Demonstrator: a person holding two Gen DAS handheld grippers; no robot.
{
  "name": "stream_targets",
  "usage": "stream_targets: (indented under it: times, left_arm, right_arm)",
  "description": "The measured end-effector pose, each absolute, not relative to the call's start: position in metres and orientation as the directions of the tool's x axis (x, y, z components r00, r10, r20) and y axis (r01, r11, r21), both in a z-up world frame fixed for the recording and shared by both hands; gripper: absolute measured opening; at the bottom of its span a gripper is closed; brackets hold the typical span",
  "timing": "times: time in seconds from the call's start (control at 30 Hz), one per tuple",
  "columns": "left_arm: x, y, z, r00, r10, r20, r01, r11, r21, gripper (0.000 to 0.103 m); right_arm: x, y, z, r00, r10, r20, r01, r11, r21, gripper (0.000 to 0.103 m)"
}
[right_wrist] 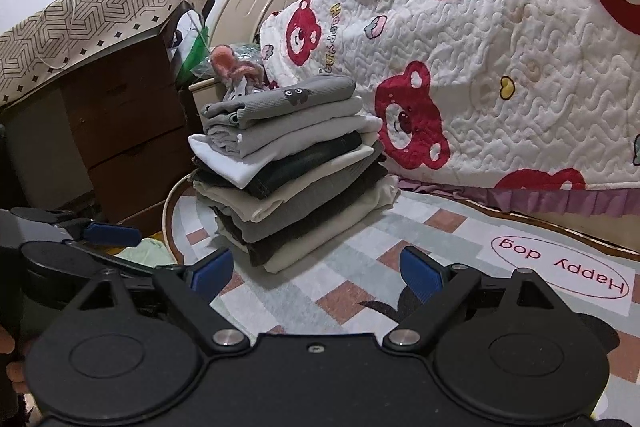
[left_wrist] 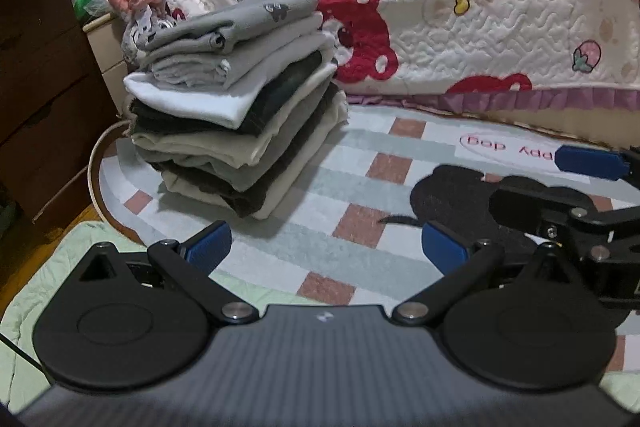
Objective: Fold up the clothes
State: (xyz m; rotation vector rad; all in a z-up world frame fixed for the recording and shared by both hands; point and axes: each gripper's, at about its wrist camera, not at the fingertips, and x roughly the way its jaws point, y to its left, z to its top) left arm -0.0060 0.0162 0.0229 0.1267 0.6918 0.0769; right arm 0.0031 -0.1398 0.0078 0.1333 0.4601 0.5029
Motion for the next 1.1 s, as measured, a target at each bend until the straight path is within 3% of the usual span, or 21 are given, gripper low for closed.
stream_targets:
  times: [1.1]
  left_arm:
    - [-0.0066, 0.0116, 0.0159, 0.723, 0.138, -0.677, -0.042, 0.987, 0.157, 0.103]
  right_arm:
    - [-0.0017, -0.1392, 0.0012, 0.765, 0.480, -0.429, -0.423, 0.877, 0.228, 0.093]
